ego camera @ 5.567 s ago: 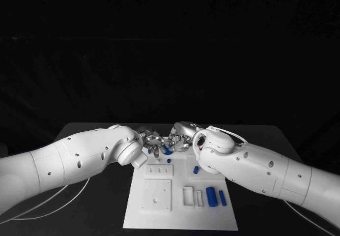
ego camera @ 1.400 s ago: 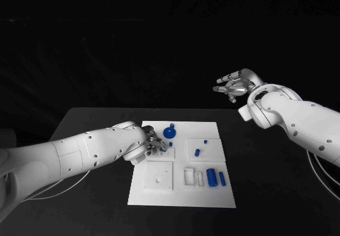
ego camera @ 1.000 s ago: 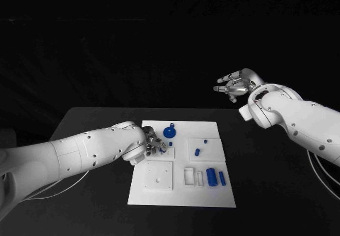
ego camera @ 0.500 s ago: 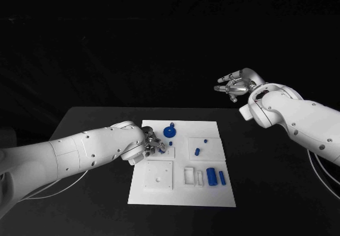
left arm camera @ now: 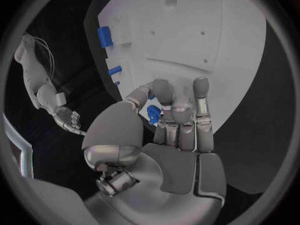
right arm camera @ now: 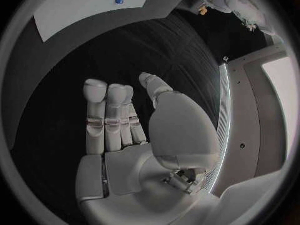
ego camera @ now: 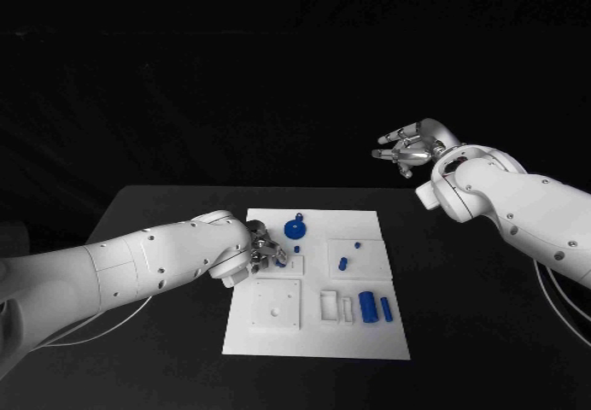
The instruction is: Assemble the parts on the task board
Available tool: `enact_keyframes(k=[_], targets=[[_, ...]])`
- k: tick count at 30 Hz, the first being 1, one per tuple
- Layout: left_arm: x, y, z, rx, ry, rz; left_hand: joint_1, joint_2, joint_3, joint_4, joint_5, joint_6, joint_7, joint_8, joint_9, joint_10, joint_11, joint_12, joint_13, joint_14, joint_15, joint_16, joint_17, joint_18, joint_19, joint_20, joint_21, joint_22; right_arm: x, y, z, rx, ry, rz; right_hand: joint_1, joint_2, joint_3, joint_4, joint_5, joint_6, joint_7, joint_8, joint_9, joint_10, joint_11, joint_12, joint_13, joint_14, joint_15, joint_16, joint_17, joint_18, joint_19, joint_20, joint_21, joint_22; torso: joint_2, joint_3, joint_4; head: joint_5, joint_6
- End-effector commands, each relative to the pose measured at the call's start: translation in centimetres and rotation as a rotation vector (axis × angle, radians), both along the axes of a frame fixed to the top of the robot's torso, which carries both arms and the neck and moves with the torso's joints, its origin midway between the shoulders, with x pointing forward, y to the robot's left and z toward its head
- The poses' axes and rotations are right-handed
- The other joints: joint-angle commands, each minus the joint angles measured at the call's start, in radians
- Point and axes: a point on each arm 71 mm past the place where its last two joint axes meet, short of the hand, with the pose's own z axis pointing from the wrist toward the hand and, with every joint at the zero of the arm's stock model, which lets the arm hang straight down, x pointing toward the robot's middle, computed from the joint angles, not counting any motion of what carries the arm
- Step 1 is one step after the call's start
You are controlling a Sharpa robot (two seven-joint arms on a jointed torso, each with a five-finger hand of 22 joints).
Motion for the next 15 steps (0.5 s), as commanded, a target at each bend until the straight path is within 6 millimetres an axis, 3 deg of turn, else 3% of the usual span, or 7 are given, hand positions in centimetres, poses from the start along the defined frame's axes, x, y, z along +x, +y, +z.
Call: enact_keyframes(k=[1, 6, 9, 15], targets=[[-0.12, -0.09, -0.06, 0.005, 0.011, -0.011, 0.013, 0.023, -0.001, 0.002, -0.006, 0.251, -0.150, 0.013, 0.548, 0.031, -0.024, 0.006, 0.000, 0.008, 0.002, 0.004, 0.001, 0.016, -0.001, 0.006, -0.004, 0.019, 0.00, 0.11, -0.02, -0.004, 0.006, 0.010, -0.011, -0.001, 0.001, -0.006, 0.007, 0.005, 0.000, -0.001, 0.001, -0.002, -0.008, 0.000, -0.002, -0.002, -0.004, -0.002, 0.000, 0.009, 0.043, -0.002, -0.001, 0.071, 0.000, -0.0002, 0.0005, 0.001, 0.000], [-0.08, 0.01, -0.02, 0.012, 0.001, -0.008, 0.017, 0.024, -0.002, 0.001, -0.023, 0.250, -0.150, 0.011, 0.550, 0.031, -0.024, 0.006, -0.001, 0.005, 0.003, 0.002, -0.002, 0.020, -0.003, 0.011, -0.004, 0.019, 0.00, 0.10, -0.02, -0.004, 0.005, 0.010, -0.011, -0.001, 0.001, -0.006, 0.007, 0.005, 0.000, -0.001, 0.001, -0.002, -0.008, 0.000, -0.002, -0.002, -0.004, -0.002, 0.000, 0.009, 0.043, -0.002, -0.001, 0.071, 0.001, -0.0002, -0.0001, 0.001, 0.003], [-0.05, 0.06, 0.03, 0.019, -0.010, -0.006, 0.026, 0.032, -0.008, 0.004, -0.062, 0.248, -0.149, 0.007, 0.546, 0.031, -0.024, 0.001, -0.005, 0.003, 0.003, -0.004, -0.012, 0.021, -0.004, 0.013, -0.005, 0.019, 0.00, 0.10, -0.02, -0.003, 0.005, 0.010, -0.011, -0.001, 0.001, -0.006, 0.007, 0.005, 0.000, -0.001, 0.001, -0.002, -0.008, 0.000, -0.002, -0.002, -0.004, -0.002, 0.000, 0.009, 0.043, -0.002, -0.001, 0.071, 0.001, -0.0003, -0.0004, 0.000, 0.003], [-0.03, 0.14, 0.09, 0.024, -0.023, 0.000, 0.032, 0.035, -0.013, 0.006, -0.066, 0.248, -0.148, 0.004, 0.544, 0.031, -0.024, -0.002, -0.006, 0.003, 0.003, -0.007, -0.018, 0.024, -0.004, 0.016, -0.006, 0.019, 0.00, 0.09, -0.03, -0.004, 0.006, 0.009, -0.013, -0.001, 0.004, -0.009, 0.009, 0.005, 0.000, -0.001, 0.001, -0.002, -0.008, 0.000, -0.002, -0.002, -0.004, -0.002, 0.001, 0.009, 0.043, -0.002, -0.002, 0.070, 0.000, -0.0006, -0.0002, 0.000, 0.002]])
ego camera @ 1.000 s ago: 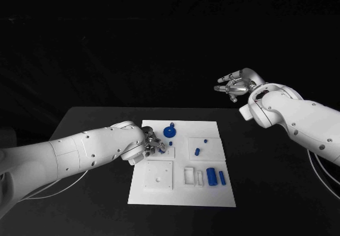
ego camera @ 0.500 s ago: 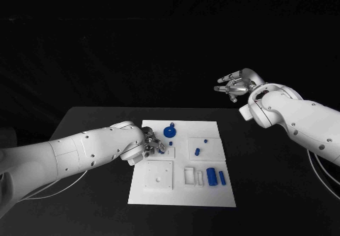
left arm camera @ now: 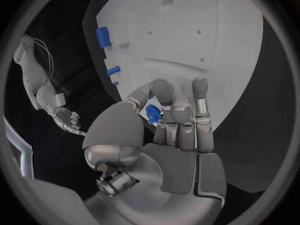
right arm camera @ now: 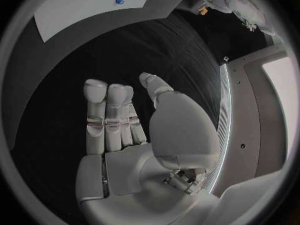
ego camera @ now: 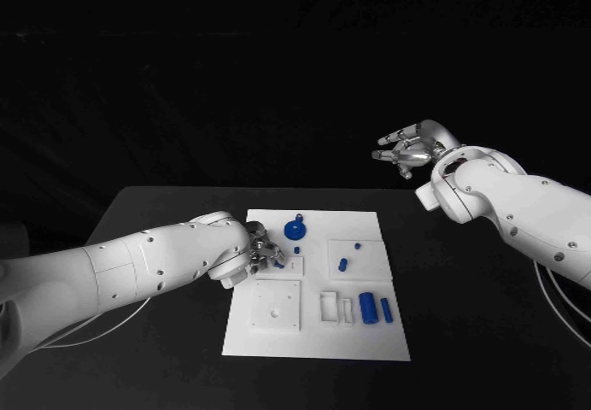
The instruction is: Assemble the parts on the task board
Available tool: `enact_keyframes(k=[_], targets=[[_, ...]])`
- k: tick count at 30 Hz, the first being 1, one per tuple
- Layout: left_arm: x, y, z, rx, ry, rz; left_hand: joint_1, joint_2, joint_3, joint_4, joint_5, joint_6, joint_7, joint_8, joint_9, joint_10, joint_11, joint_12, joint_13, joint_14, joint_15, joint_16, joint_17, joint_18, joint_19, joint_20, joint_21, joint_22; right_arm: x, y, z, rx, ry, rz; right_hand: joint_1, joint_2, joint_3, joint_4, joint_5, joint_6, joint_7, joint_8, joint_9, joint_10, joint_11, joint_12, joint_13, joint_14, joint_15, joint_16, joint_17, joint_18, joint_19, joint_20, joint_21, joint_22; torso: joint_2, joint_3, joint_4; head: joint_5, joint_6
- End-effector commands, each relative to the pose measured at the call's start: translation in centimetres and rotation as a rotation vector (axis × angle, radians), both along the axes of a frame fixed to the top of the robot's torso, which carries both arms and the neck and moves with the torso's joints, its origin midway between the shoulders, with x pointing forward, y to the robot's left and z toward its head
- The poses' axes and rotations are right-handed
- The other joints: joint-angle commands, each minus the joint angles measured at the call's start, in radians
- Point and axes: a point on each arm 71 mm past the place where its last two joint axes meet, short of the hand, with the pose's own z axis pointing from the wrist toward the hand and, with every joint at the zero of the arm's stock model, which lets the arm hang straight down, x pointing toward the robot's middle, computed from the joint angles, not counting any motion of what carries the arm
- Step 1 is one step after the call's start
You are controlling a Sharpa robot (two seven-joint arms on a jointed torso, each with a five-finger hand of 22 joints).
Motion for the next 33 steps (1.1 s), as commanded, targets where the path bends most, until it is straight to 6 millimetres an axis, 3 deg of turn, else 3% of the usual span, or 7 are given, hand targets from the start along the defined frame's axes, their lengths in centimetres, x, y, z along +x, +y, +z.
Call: enact_keyframes(k=[1, 15, 22, 33], targets=[[-0.02, -0.05, 0.08, 0.011, -0.017, 0.000, 0.023, 0.026, -0.004, -0.002, -0.004, 0.248, -0.148, 0.004, 0.544, 0.032, -0.025, -0.006, -0.002, 0.003, 0.003, -0.007, -0.001, 0.008, 0.000, 0.005, -0.006, 0.019, 0.00, 0.10, -0.01, -0.004, 0.004, 0.010, -0.009, 0.003, 0.000, -0.005, 0.003, 0.007, 0.002, -0.001, 0.001, 0.000, -0.005, 0.000, -0.001, -0.002, -0.004, -0.002, 0.001, 0.010, 0.043, -0.002, -0.002, 0.071, 0.000, -0.0006, 0.0000, 0.000, -0.001], [-0.16, -0.09, -0.04, 0.021, -0.003, -0.009, 0.023, 0.028, -0.004, -0.001, -0.007, 0.247, -0.148, 0.003, 0.544, 0.032, -0.025, -0.007, -0.002, 0.002, 0.003, -0.008, -0.004, 0.009, 0.000, 0.005, -0.006, 0.019, 0.01, 0.11, -0.03, -0.004, 0.006, 0.010, -0.009, 0.003, 0.000, -0.005, 0.003, 0.007, 0.002, -0.001, 0.001, 0.000, -0.005, 0.000, -0.001, -0.002, -0.004, -0.002, 0.001, 0.010, 0.043, -0.002, -0.002, 0.071, 0.000, 0.0000, -0.0004, 0.001, -0.002], [-0.25, -0.36, -0.13, 0.019, 0.012, -0.031, 0.003, 0.021, -0.006, -0.002, 0.023, 0.259, -0.149, 0.003, 0.539, 0.032, -0.021, -0.004, -0.002, 0.007, 0.006, -0.004, 0.003, 0.009, 0.001, 0.007, -0.007, 0.018, 0.00, 0.14, -0.03, -0.004, 0.006, 0.011, -0.010, 0.003, 0.001, -0.006, 0.005, 0.007, 0.002, -0.001, 0.001, 0.001, -0.006, 0.000, -0.001, -0.002, -0.005, -0.003, 0.001, 0.009, 0.043, -0.002, -0.001, 0.071, 0.000, 0.0007, -0.0003, 0.002, -0.001], [-0.28, -0.70, -0.20, 0.019, 0.024, -0.050, -0.003, 0.033, -0.021, 0.011, -0.009, 0.271, -0.152, 0.008, 0.543, 0.032, -0.022, 0.007, -0.001, 0.014, 0.007, 0.006, 0.023, 0.012, 0.003, 0.013, -0.009, 0.018, 0.00, 0.17, -0.04, -0.004, 0.008, 0.012, -0.012, 0.002, 0.006, -0.007, 0.018, 0.008, 0.002, -0.001, 0.001, 0.000, -0.006, 0.000, -0.002, -0.002, -0.005, -0.003, 0.001, 0.009, 0.043, -0.002, 0.001, 0.071, 0.000, 0.0019, 0.0003, 0.002, -0.002]])
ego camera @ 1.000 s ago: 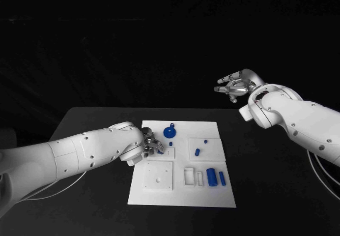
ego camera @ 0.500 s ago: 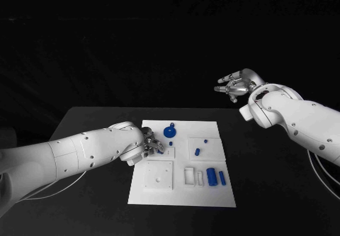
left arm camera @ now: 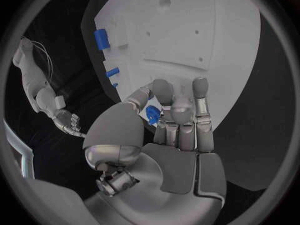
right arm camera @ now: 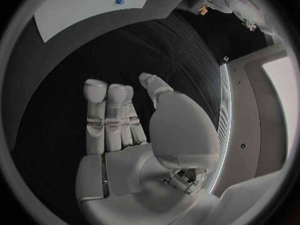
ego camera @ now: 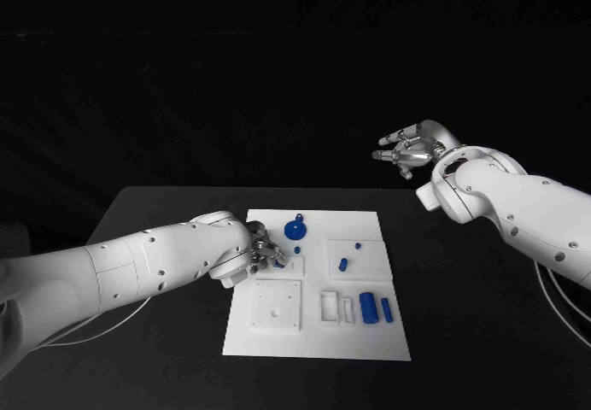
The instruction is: Assemble the parts on the task board
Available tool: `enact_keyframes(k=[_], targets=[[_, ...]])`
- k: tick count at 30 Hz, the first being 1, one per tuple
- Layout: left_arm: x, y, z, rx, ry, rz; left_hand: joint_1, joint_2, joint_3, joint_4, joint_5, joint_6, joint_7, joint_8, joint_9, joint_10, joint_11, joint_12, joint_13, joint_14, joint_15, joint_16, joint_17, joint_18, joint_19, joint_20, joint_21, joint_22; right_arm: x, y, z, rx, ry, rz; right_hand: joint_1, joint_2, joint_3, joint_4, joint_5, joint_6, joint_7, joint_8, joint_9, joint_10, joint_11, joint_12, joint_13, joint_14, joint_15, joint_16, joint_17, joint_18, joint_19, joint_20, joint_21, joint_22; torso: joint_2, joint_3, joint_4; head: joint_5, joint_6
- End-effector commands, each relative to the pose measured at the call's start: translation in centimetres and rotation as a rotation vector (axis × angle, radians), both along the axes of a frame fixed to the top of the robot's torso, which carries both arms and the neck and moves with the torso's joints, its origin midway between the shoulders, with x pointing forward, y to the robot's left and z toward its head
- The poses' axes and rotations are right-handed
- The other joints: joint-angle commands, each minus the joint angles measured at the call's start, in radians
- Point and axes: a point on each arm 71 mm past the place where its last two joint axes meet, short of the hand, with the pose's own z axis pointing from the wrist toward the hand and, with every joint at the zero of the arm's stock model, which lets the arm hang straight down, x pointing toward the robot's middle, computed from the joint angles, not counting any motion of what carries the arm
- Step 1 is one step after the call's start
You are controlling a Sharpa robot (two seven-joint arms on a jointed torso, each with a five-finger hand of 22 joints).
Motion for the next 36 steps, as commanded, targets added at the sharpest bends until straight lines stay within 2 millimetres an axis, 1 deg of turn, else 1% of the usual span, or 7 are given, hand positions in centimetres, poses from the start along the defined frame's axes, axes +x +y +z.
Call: enact_keyframes(k=[1, 12, 24, 25, 28, 29, 36], targets=[[-0.30, -0.60, -0.24, 0.002, 0.025, -0.039, 0.012, 0.020, -0.011, 0.005, -0.009, 0.273, -0.152, 0.008, 0.542, 0.032, -0.022, 0.006, 0.002, 0.009, -0.001, 0.007, 0.008, 0.014, 0.000, 0.013, -0.005, 0.019, -0.01, 0.15, -0.01, -0.004, 0.005, 0.011, -0.009, -0.002, 0.003, -0.005, 0.005, 0.008, 0.002, -0.001, 0.001, 0.000, -0.007, -0.001, -0.001, -0.002, -0.005, -0.003, 0.001, 0.009, 0.043, -0.002, 0.001, 0.071, 0.000, 0.0002, 0.0009, 0.000, -0.001], [-0.34, -0.89, -0.26, 0.003, 0.027, -0.052, 0.017, 0.024, -0.017, 0.011, -0.009, 0.275, -0.153, 0.013, 0.554, 0.032, -0.023, 0.018, 0.006, 0.013, 0.000, 0.012, 0.025, 0.027, 0.001, 0.025, -0.003, 0.020, -0.01, 0.18, -0.01, -0.004, 0.006, 0.012, -0.011, -0.003, 0.007, -0.006, 0.014, 0.009, 0.002, -0.001, 0.001, 0.000, -0.007, -0.001, -0.002, -0.002, -0.005, -0.003, 0.001, 0.009, 0.043, -0.003, 0.000, 0.071, 0.000, 0.0009, -0.0001, 0.000, -0.001], [-0.29, -0.88, -0.23, 0.027, 0.015, -0.067, 0.026, 0.028, -0.007, -0.006, 0.009, 0.274, -0.153, 0.017, 0.561, 0.031, -0.023, 0.024, 0.009, 0.015, -0.001, 0.012, 0.030, 0.037, 0.000, 0.035, 0.003, 0.020, 0.02, 0.18, -0.08, -0.003, 0.007, 0.011, -0.013, -0.004, 0.010, -0.007, 0.021, 0.008, 0.002, -0.001, 0.001, 0.000, -0.007, -0.001, -0.002, -0.002, -0.005, -0.003, 0.001, 0.009, 0.043, -0.003, 0.001, 0.071, 0.000, -0.0010, 0.0015, -0.001, -0.002], [-0.28, -0.88, -0.22, 0.030, 0.013, -0.069, 0.023, 0.029, -0.004, -0.012, 0.012, 0.274, -0.153, 0.017, 0.562, 0.031, -0.023, 0.025, 0.009, 0.015, 0.001, 0.012, 0.031, 0.047, -0.002, 0.044, 0.007, 0.020, 0.03, 0.19, -0.11, -0.003, 0.007, 0.011, -0.013, -0.004, 0.010, -0.007, 0.021, 0.008, 0.002, -0.001, 0.001, 0.000, -0.007, -0.001, -0.002, -0.002, -0.005, -0.003, 0.001, 0.009, 0.043, -0.003, 0.001, 0.071, 0.000, -0.0009, 0.0012, 0.000, -0.002], [-0.28, -0.81, -0.22, 0.037, 0.012, -0.072, 0.024, 0.030, -0.003, -0.013, 0.015, 0.274, -0.153, 0.017, 0.563, 0.031, -0.023, 0.026, 0.009, 0.015, 0.000, 0.011, 0.030, 0.048, -0.002, 0.045, 0.008, 0.020, 0.05, 0.22, -0.20, -0.003, 0.009, 0.012, -0.013, -0.004, 0.011, -0.008, 0.023, 0.008, 0.002, -0.001, 0.001, 0.000, -0.007, -0.001, -0.002, -0.002, -0.005, -0.003, 0.001, 0.009, 0.043, -0.003, 0.002, 0.071, 0.000, -0.0016, 0.0014, 0.000, -0.004], [-0.28, -0.78, -0.22, 0.039, 0.012, -0.072, 0.022, 0.031, -0.001, -0.016, 0.018, 0.274, -0.153, 0.018, 0.565, 0.031, -0.023, 0.027, 0.010, 0.016, 0.000, 0.011, 0.032, 0.055, -0.004, 0.052, 0.013, 0.020, 0.05, 0.22, -0.23, -0.003, 0.009, 0.012, -0.013, -0.004, 0.011, -0.008, 0.023, 0.008, 0.002, -0.001, 0.001, 0.000, -0.007, -0.001, -0.002, -0.002, -0.005, -0.003, 0.001, 0.009, 0.043, -0.003, 0.002, 0.071, 0.000, -0.0019, 0.0014, 0.000, -0.004], [-0.26, -0.57, -0.24, 0.047, 0.012, -0.071, 0.023, 0.032, 0.000, -0.018, 0.019, 0.274, -0.153, 0.018, 0.566, 0.032, -0.023, 0.028, 0.010, 0.016, 0.000, 0.011, 0.033, 0.057, -0.005, 0.053, 0.015, 0.020, 0.06, 0.22, -0.32, -0.003, 0.010, 0.011, -0.015, -0.004, 0.012, -0.009, 0.025, 0.007, 0.002, -0.001, 0.001, 0.000, -0.007, -0.001, -0.002, -0.002, -0.005, -0.003, 0.001, 0.009, 0.043, -0.003, 0.001, 0.071, 0.000, -0.0021, 0.0009, 0.000, -0.006]])
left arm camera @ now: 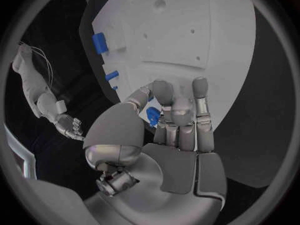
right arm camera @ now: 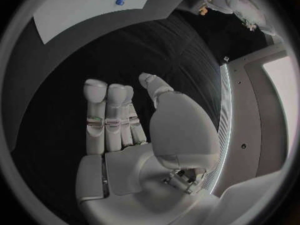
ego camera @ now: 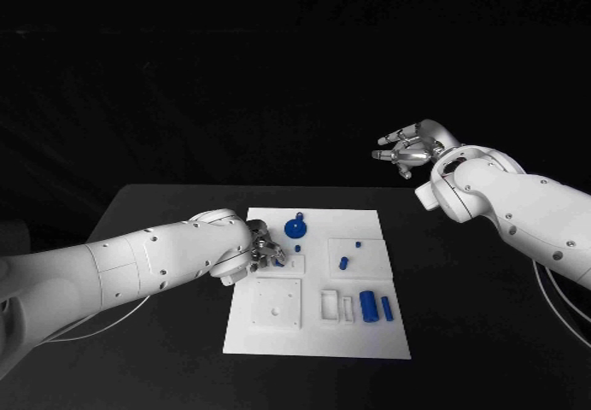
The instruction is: Assemble the parts on the task board
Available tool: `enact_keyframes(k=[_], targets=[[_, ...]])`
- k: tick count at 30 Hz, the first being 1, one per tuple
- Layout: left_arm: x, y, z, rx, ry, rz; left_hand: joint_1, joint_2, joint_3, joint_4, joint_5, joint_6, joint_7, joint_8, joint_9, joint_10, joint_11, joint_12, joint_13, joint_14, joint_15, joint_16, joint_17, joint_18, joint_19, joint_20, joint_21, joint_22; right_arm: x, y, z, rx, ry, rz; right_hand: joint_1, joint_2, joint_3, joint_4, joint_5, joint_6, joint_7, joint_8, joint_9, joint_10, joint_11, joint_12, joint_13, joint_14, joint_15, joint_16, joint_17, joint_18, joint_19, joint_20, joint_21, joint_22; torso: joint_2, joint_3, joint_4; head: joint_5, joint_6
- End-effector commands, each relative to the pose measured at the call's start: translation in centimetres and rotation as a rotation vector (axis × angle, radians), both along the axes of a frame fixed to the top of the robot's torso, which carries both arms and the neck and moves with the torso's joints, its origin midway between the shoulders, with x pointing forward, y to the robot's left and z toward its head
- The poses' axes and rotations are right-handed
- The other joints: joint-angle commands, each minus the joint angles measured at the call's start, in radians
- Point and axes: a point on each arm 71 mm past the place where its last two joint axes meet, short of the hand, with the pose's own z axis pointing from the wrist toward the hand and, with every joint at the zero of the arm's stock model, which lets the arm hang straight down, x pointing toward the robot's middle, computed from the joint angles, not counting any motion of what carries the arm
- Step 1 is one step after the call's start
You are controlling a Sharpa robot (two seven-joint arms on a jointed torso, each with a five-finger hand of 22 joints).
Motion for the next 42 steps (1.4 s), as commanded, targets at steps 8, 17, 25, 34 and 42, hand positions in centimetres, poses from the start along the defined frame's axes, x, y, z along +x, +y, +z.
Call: enact_keyframes(k=[8, 17, 25, 34, 42], targets=[[-0.3, -0.2, -0.3, 0.021, 0.021, -0.036, 0.015, 0.028, 0.004, -0.008, 0.006, 0.273, -0.154, 0.005, 0.548, 0.031, -0.024, 0.007, 0.002, 0.010, 0.000, 0.007, 0.004, 0.012, 0.002, 0.008, 0.007, 0.020, 0.0, 0.1, -0.1, -0.003, 0.003, 0.010, -0.012, 0.000, 0.005, -0.002, 0.006, 0.007, 0.002, -0.001, 0.001, -0.001, -0.007, -0.002, -0.001, -0.002, -0.005, -0.004, 0.001, 0.009, 0.043, -0.003, -0.003, 0.071, 0.000, -0.0007, -0.0010, 0.000, -0.002], [-0.3, -0.4, -0.3, 0.024, 0.022, -0.040, 0.010, 0.032, 0.006, -0.007, 0.007, 0.272, -0.154, 0.007, 0.553, 0.031, -0.024, 0.010, 0.002, 0.009, 0.000, 0.008, 0.006, 0.015, 0.000, 0.011, 0.010, 0.020, 0.0, 0.1, -0.1, -0.003, 0.002, 0.009, -0.012, 0.000, 0.005, -0.002, 0.006, 0.007, 0.002, -0.001, 0.001, -0.001, -0.007, -0.002, -0.001, -0.002, -0.005, -0.004, 0.001, 0.009, 0.043, -0.003, -0.003, 0.071, 0.000, -0.0003, -0.0008, -0.001, -0.001], [-0.3, -0.8, -0.4, 0.029, 0.033, -0.049, 0.000, 0.037, 0.002, 0.003, -0.013, 0.270, -0.154, 0.009, 0.559, 0.031, -0.024, 0.011, 0.002, 0.009, 0.000, 0.007, 0.005, 0.015, 0.000, 0.011, 0.011, 0.019, 0.0, 0.1, -0.1, -0.003, 0.003, 0.010, -0.012, 0.000, 0.005, -0.002, 0.006, 0.007, 0.002, -0.001, 0.001, -0.001, -0.007, -0.002, -0.001, -0.002, -0.005, -0.004, 0.001, 0.009, 0.043, -0.003, -0.003, 0.071, 0.000, 0.0012, -0.0013, -0.001, -0.002], [-0.3, -1.3, -0.5, 0.039, 0.052, -0.064, 0.010, 0.038, -0.040, 0.030, -0.098, 0.273, -0.154, 0.009, 0.564, 0.031, -0.022, 0.015, 0.001, 0.009, 0.002, 0.008, 0.005, 0.012, 0.001, 0.012, 0.004, 0.018, 0.0, 0.2, -0.2, -0.003, 0.004, 0.011, -0.013, 0.000, 0.007, -0.004, 0.010, 0.007, 0.002, -0.001, 0.001, -0.001, -0.007, -0.002, -0.001, -0.002, -0.005, -0.004, 0.001, 0.009, 0.043, -0.003, -0.002, 0.071, 0.000, 0.0018, -0.0007, -0.002, -0.003], [-0.3, -1.6, -0.5, 0.040, 0.056, -0.071, 0.011, 0.035, -0.066, 0.052, -0.127, 0.274, -0.154, 0.009, 0.565, 0.031, -0.022, 0.016, 0.001, 0.009, 0.003, 0.008, 0.006, 0.013, 0.003, 0.014, 0.000, 0.018, 0.0, 0.2, -0.2, -0.003, 0.004, 0.011, -0.013, 0.000, 0.007, -0.004, 0.012, 0.008, 0.002, -0.001, 0.001, -0.001, -0.007, -0.002, -0.002, -0.002, -0.006, -0.004, 0.001, 0.009, 0.043, -0.003, -0.002, 0.071, 0.000, 0.0016, -0.0014, -0.003, -0.003]])
